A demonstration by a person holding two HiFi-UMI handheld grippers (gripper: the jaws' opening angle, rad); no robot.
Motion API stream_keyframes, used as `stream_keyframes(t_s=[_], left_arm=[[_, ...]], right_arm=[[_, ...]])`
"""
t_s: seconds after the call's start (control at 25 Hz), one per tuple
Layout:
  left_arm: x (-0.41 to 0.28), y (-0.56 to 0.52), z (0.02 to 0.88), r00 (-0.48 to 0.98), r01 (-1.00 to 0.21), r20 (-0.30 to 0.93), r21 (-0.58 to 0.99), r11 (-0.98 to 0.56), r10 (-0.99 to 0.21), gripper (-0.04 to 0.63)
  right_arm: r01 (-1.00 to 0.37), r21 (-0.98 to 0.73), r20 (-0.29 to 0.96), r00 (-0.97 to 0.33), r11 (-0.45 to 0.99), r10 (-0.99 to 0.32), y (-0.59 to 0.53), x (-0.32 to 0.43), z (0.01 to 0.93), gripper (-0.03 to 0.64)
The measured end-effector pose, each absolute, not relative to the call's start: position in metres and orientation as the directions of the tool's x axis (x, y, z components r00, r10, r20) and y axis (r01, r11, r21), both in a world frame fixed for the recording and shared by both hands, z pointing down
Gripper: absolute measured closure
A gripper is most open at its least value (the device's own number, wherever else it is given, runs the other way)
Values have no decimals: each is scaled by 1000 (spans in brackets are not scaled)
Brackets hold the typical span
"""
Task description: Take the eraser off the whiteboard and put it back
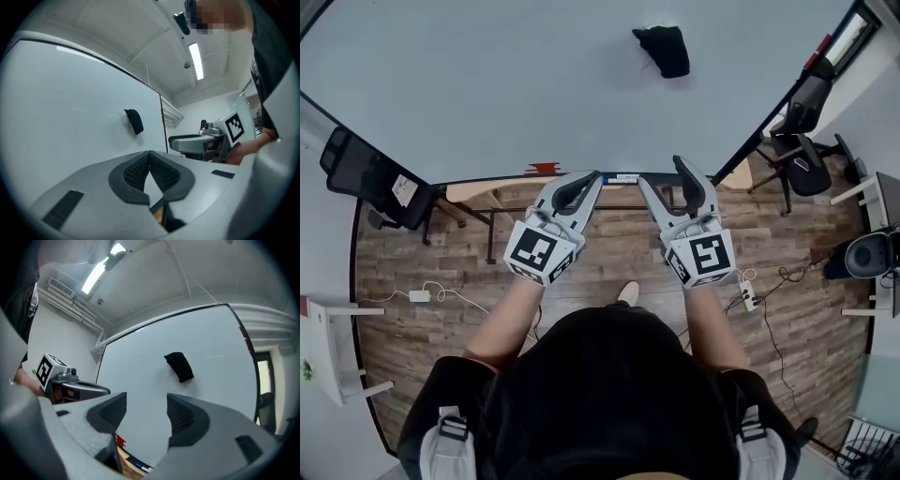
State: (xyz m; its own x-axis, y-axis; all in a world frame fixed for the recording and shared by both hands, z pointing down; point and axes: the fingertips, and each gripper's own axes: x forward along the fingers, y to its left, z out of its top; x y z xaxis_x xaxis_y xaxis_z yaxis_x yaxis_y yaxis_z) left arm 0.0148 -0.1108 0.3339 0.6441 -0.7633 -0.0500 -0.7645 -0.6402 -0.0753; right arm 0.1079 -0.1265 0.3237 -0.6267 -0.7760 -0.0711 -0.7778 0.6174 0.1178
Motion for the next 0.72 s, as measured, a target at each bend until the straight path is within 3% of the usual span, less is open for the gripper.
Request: stream_keyframes(t_s=[0.72], left_arm=[[54,-204,310,588,-807,-68,-125,-578,-806,601]], right_arm=[[-762,200,-66,-638,616,-767,-226,145,306,319]])
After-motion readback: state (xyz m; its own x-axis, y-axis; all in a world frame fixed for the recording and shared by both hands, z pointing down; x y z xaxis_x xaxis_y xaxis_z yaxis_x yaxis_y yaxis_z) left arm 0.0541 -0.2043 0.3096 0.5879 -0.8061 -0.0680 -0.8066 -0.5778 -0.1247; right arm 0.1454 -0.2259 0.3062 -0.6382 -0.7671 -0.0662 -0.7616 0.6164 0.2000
